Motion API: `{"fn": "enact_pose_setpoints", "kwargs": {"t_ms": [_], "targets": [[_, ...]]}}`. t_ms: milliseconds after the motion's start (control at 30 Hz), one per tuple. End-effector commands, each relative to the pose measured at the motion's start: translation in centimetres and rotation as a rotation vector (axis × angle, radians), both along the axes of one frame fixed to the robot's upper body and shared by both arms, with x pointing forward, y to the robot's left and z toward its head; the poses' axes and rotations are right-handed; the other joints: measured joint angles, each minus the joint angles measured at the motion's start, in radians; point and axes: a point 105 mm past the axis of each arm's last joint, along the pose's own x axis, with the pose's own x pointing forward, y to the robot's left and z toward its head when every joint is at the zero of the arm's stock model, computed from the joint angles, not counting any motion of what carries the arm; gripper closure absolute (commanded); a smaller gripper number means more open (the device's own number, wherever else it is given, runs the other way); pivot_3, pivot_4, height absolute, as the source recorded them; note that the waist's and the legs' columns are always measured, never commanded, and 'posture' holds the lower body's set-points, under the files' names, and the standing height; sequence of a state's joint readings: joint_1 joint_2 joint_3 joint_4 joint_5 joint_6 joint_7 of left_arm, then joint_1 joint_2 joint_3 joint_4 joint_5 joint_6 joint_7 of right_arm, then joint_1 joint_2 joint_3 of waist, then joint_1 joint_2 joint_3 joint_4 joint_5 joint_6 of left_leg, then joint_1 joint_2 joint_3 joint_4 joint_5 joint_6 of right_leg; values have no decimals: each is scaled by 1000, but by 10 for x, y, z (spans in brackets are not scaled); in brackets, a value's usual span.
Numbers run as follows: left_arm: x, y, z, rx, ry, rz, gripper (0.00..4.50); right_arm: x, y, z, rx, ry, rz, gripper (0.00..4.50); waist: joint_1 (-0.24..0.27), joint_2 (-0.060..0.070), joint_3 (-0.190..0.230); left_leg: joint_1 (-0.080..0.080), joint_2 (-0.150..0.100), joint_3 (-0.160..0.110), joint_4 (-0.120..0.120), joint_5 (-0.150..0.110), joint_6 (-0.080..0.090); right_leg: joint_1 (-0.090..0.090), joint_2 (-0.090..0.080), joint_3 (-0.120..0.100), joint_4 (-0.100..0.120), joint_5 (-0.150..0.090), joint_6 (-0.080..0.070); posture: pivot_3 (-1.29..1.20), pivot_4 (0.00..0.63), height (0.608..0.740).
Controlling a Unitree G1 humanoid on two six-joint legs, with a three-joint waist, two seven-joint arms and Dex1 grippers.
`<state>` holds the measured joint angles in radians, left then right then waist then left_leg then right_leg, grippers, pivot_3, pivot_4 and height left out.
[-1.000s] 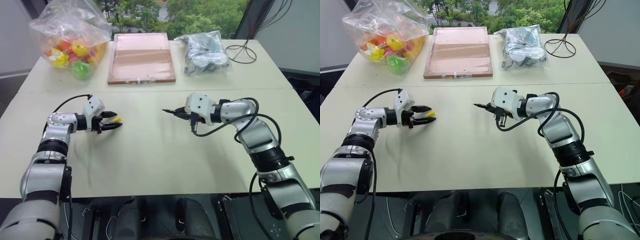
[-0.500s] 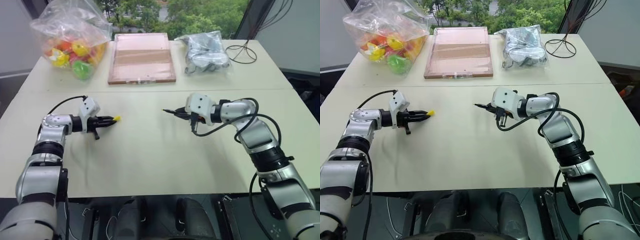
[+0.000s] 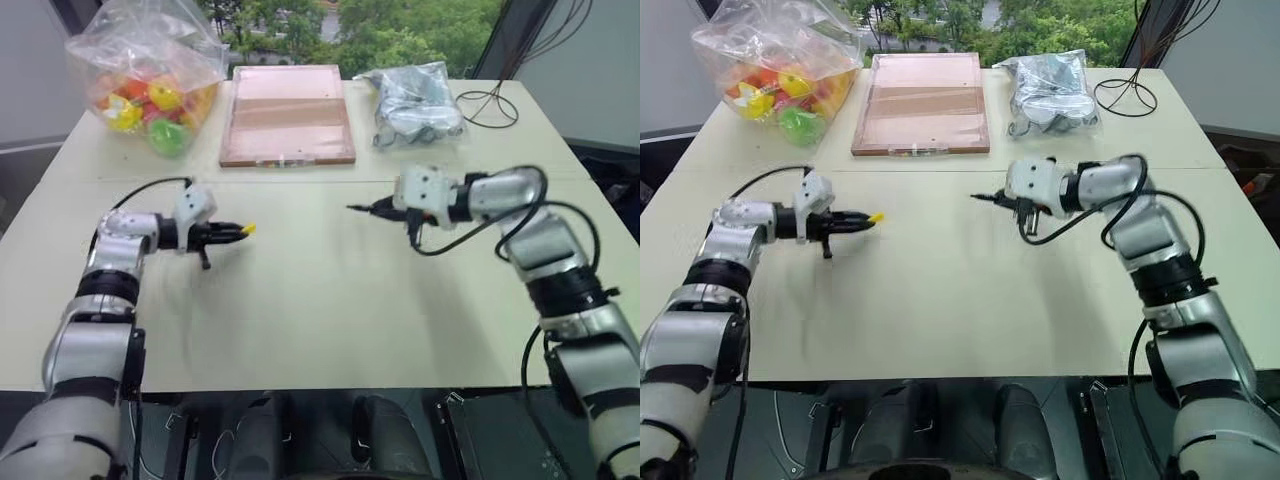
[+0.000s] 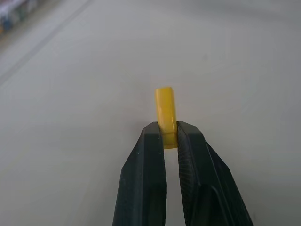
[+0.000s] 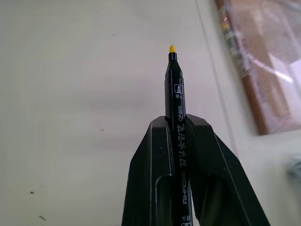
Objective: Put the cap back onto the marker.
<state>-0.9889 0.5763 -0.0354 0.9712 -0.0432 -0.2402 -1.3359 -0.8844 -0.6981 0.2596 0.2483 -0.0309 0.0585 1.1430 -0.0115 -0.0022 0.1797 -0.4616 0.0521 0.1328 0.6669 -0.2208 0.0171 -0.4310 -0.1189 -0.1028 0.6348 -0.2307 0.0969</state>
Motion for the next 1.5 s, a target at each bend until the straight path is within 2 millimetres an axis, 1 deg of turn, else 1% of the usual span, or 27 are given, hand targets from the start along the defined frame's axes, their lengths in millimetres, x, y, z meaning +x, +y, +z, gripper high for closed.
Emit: {"fn": "enact_pose_setpoints", "kwargs": {"t_ms": [33, 100, 200, 333, 500, 733, 1167, 1500], "targets": [[-1, -29, 45, 66, -199, -128, 4487, 0, 5, 14, -39, -47, 59, 4500, -1, 0, 0, 0, 0, 0, 0, 0, 0, 0, 0, 0, 0, 0, 0, 0, 150, 740], [-2, -37, 48, 109, -248, -161, 4487, 0, 11, 16, -42, -51, 82, 4500, -4, 1, 0, 1, 0, 1, 0, 0, 0, 0, 0, 0, 0, 0, 0, 0, 150, 740], [-3, -54, 49, 194, -342, -219, 4487, 3, 23, 19, -26, -68, 99, 4500, -8, 1, 0, 1, 0, 1, -1, 1, -1, 0, 0, 0, 0, 0, 0, 0, 150, 740], [-3, -62, 42, 209, -351, -244, 4487, 9, 31, 22, -10, -94, 89, 4500, -6, 1, 0, 1, 0, 2, -1, 1, -1, 0, 0, 1, 0, 0, 0, 0, 150, 740], [-2, -65, 39, 186, -343, -240, 4487, 12, 36, 24, 7, -97, 81, 4500, 1, 1, 0, 0, 0, 1, 0, 1, -1, 0, 0, 1, 0, 0, 0, 0, 150, 740], [-2, -69, 40, 160, -338, -245, 4487, 11, 37, 18, 15, -80, 82, 4500, -3, 1, 0, 0, 0, 1, 0, 1, -1, 0, 0, 1, 0, 0, 0, 0, 150, 740], [-4, -63, 43, 148, -327, -237, 4487, 13, 32, 13, 25, -63, 63, 4500, -2, 1, 0, 0, 0, 1, 0, 1, -1, 0, 0, 1, 0, 0, 0, 0, 150, 740], [-5, -67, 42, 129, -322, -242, 4487, 13, 36, 11, 34, -61, 68, 4500, -2, 1, 0, 0, 0, 1, 0, 1, -1, 0, 0, 1, 0, 0, 0, 0, 150, 740]]}}
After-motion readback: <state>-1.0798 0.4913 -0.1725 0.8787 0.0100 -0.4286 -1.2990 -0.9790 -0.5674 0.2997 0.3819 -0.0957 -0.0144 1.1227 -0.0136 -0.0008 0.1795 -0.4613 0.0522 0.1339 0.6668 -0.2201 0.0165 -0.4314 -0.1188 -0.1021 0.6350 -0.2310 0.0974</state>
